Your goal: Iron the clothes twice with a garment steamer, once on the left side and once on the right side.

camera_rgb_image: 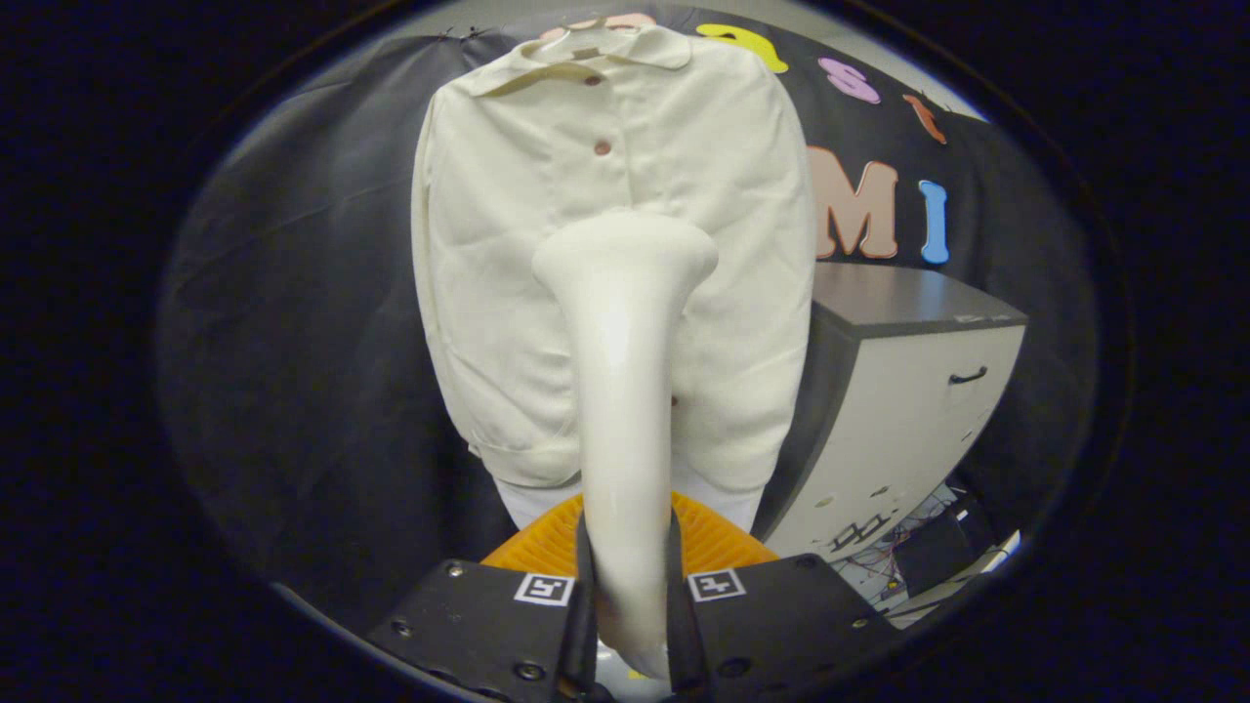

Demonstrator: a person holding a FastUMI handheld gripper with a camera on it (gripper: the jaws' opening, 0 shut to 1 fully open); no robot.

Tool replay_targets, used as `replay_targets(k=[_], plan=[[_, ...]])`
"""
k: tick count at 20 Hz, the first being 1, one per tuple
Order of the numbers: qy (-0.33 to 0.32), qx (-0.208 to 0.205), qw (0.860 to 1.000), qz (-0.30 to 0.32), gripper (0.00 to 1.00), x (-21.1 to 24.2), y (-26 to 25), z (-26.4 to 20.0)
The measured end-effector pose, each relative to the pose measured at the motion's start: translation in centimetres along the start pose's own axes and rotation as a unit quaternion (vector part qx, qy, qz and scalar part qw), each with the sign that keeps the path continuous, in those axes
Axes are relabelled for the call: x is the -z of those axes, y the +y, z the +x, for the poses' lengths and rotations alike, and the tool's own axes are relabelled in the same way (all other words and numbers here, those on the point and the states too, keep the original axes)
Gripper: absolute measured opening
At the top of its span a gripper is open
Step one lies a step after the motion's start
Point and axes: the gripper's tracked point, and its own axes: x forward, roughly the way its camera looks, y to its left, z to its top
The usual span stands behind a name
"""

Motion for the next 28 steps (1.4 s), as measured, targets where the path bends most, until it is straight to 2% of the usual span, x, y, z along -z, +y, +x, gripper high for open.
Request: replay_targets(k=[9, 15, 21, 28], plan=[[-0.110, 0.037, 0.993, 0.011, 0.28, -14.4, -6.5, 0.0], [-0.139, 0.035, 0.990, 0.011, 0.28, -20.0, -7.3, 2.2], [-0.137, 0.023, 0.990, 0.003, 0.28, -19.9, -6.3, 3.9], [-0.096, 0.017, 0.995, -0.023, 0.28, -15.6, -5.4, 6.1]])
